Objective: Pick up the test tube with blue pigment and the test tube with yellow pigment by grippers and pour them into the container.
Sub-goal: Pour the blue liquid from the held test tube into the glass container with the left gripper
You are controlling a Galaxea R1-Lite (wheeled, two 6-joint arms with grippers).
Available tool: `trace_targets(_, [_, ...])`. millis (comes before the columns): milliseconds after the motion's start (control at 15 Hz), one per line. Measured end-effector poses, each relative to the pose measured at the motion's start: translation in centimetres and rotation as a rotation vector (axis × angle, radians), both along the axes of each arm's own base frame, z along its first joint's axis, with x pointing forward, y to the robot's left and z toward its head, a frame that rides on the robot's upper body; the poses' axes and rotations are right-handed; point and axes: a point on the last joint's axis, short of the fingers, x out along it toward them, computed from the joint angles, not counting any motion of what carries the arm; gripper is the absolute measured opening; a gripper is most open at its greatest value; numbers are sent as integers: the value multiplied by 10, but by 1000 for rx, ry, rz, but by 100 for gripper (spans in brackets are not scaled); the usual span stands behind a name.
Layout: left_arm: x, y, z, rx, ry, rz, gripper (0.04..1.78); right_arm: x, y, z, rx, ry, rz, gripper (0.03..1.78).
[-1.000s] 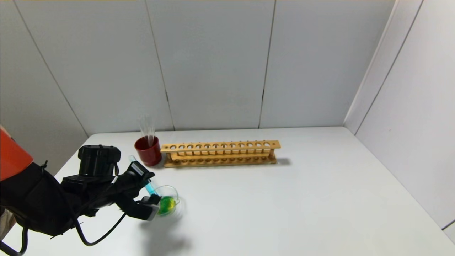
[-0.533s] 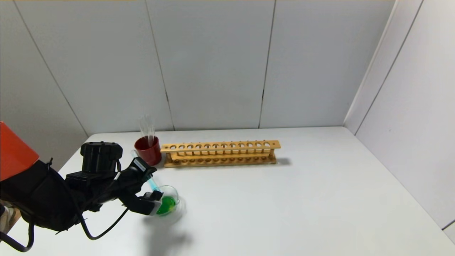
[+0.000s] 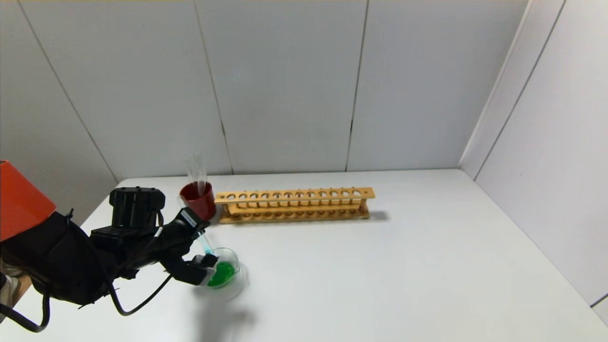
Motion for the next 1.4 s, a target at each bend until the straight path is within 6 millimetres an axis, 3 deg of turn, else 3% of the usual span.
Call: trace_targets(1400, [4, -1, 21, 106, -121, -65, 34, 0, 0, 0, 0, 0, 0, 175])
